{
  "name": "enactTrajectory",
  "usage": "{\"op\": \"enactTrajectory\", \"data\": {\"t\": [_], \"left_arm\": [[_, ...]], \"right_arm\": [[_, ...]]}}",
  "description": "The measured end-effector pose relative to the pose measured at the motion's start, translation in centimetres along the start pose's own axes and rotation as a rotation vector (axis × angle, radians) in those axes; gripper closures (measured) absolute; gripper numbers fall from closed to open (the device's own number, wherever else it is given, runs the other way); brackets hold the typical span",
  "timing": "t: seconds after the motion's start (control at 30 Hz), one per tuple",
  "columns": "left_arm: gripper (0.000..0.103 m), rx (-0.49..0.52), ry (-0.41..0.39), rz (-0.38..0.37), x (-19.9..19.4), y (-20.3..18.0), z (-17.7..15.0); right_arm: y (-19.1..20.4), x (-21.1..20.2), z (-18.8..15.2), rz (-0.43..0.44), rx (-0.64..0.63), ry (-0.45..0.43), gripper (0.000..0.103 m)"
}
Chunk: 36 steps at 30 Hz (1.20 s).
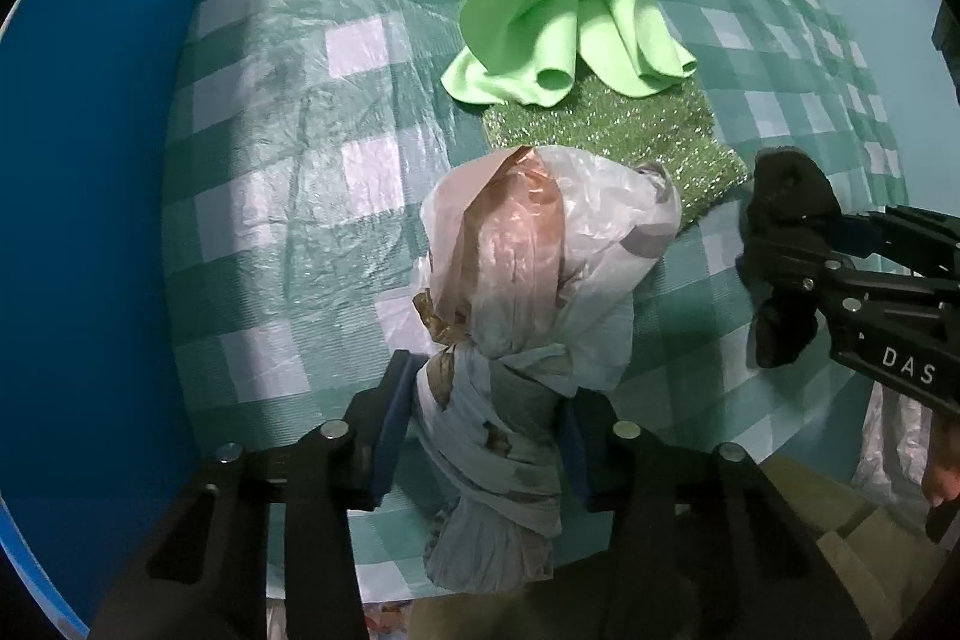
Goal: Organize soft objects
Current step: 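Grasp the white plastic bag bundle with the left tool while the right tool grasps the black sock, then lift the bag bundle and black sock and carry them over the box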
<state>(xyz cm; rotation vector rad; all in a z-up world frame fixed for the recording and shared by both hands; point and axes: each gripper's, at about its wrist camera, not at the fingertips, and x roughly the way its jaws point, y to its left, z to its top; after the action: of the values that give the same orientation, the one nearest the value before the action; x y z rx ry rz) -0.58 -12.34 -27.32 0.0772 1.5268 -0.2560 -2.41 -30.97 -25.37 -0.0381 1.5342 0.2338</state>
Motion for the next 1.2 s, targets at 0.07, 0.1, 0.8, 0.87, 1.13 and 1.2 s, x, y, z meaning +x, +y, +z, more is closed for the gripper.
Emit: {"op": "enactTrajectory", "data": {"t": [0.07,0.1,0.8,0.87,1.13,1.2], "left_arm": [[0.061,0.003,-0.014,-0.002,-0.5,0.3,-0.1],[0.061,0.004,-0.019,-0.004,-0.8,0.6,0.1],[0.062,-0.025,-0.112,0.007,-8.7,3.6,-2.1],[0.062,-0.028,-0.122,0.006,-9.4,3.9,-2.0],[0.062,-0.04,-0.184,0.017,-12.9,4.7,-1.5],[0.062,-0.049,-0.194,0.013,-13.3,4.5,-1.1]], "right_arm": [[-0.7,-0.8,-0.4,0.002,0.0,-0.006,0.063],[-0.9,-1.0,-0.4,0.002,0.0,-0.008,0.063],[0.9,-7.7,3.0,0.028,-0.091,-0.071,0.063],[3.0,-7.9,3.0,0.028,-0.101,-0.083,0.063],[5.3,-10.5,4.4,0.049,-0.125,-0.126,0.063],[5.7,-11.0,4.6,0.055,-0.133,-0.134,0.063]]}}
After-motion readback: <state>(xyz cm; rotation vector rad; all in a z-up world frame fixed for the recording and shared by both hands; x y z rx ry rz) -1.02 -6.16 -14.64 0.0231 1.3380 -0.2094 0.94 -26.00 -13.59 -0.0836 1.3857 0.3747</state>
